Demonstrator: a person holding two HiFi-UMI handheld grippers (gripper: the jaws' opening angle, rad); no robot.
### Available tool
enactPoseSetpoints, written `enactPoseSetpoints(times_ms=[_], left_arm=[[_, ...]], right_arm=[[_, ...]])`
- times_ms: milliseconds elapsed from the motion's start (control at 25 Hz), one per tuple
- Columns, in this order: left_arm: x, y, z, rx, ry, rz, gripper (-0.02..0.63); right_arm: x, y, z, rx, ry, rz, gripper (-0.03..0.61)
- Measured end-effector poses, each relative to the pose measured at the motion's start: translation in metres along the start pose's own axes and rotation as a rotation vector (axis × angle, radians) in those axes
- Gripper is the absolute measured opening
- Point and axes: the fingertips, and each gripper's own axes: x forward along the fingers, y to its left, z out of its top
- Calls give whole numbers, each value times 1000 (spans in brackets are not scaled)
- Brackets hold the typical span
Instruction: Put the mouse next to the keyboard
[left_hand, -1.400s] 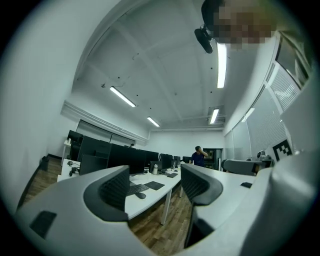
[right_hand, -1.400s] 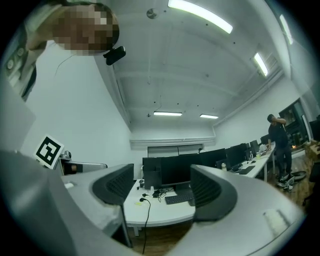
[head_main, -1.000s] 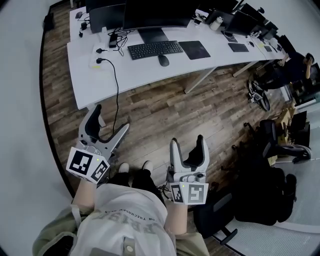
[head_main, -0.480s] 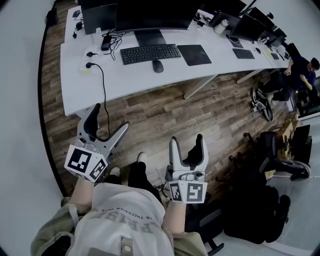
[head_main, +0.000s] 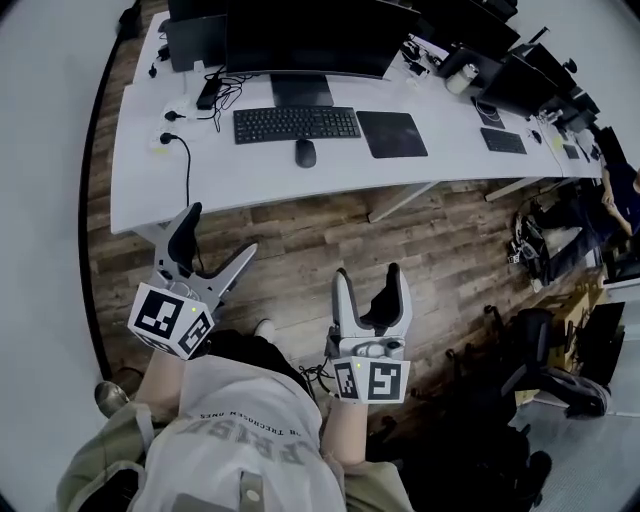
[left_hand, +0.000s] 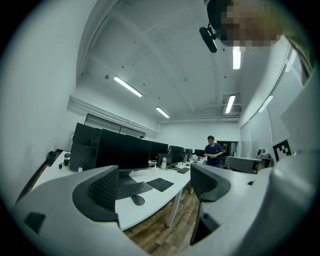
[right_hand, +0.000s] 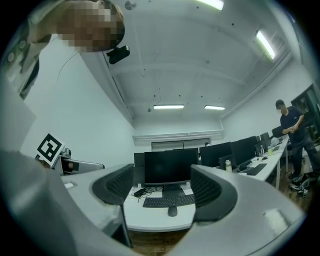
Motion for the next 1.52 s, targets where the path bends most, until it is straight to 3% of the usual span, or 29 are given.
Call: enactPoseSetpoints(times_ms=[480,1120,1520], left_arm=[[47,26,-21,-5,56,97,426],[192,131,6,-13,54,37,426],[233,184,-3,-59,81,25,426]], right_arm=[[55,-42,-35,75,48,39,348],[223,-63,-71,73,102,6,348],[298,-50,-129,77,240,0,348]])
